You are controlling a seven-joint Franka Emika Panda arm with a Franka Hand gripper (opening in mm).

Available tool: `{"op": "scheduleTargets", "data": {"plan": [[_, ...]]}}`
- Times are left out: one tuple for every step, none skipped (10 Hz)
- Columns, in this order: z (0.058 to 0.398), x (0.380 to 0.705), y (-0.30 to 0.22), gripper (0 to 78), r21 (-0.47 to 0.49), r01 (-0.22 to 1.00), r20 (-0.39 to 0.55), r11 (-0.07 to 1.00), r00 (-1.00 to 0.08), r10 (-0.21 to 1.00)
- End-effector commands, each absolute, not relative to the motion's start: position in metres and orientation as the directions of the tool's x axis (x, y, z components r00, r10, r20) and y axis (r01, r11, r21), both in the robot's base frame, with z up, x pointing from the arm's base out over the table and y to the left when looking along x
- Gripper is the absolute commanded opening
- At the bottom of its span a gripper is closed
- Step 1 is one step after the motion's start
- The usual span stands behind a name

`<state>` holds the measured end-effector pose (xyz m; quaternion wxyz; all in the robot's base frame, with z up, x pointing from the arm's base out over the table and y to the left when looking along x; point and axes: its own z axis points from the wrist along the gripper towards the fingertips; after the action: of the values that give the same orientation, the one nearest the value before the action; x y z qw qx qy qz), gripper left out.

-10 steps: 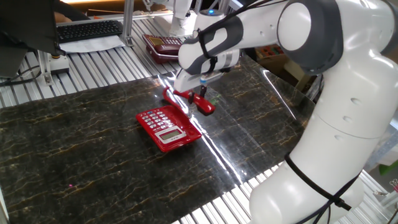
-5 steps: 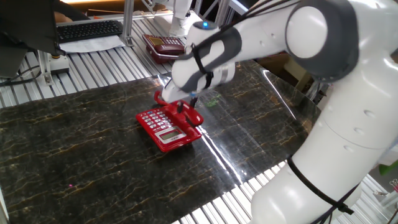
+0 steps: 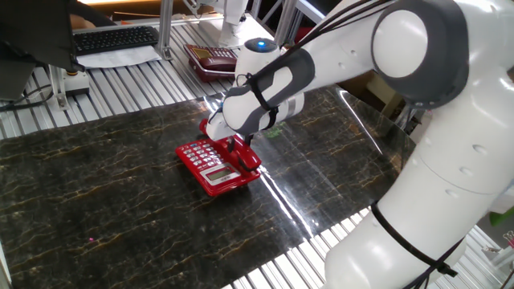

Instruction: Place the handset of the telephone on the corresponding phone cradle

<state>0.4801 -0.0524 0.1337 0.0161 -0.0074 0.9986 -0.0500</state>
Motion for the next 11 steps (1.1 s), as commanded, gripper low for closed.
{"op": "scheduleTargets", "data": {"plan": [[0.1311, 0.4896, -0.0594, 1.1, -0.114, -0.072, 0.037, 0.991, -0.997, -0.068], [0.1297, 0.4899, -0.0594, 1.1, -0.117, -0.064, 0.033, 0.991, -0.998, -0.061], [0.1291, 0.4896, -0.0593, 1.1, -0.118, -0.058, 0.029, 0.991, -0.998, -0.055], [0.129, 0.4892, -0.0593, 1.1, -0.117, -0.055, 0.025, 0.992, -0.998, -0.052], [0.1289, 0.4889, -0.0594, 1.1, -0.115, -0.047, 0.018, 0.992, -0.999, -0.045], [0.1289, 0.4889, -0.0594, 1.1, -0.115, -0.043, 0.016, 0.992, -0.999, -0.041], [0.1289, 0.4887, -0.0594, 1.1, -0.115, -0.038, 0.013, 0.993, -0.999, -0.037], [0.129, 0.4887, -0.0594, 1.1, -0.114, -0.037, 0.013, 0.993, -0.999, -0.035], [0.129, 0.4887, -0.0594, 1.1, -0.115, -0.039, 0.019, 0.993, -0.999, -0.037], [0.1289, 0.4885, -0.0594, 1.1, -0.116, -0.039, 0.025, 0.993, -0.999, -0.037], [0.1288, 0.4885, -0.0594, 1.1, -0.116, -0.041, 0.028, 0.992, -0.999, -0.038]]}}
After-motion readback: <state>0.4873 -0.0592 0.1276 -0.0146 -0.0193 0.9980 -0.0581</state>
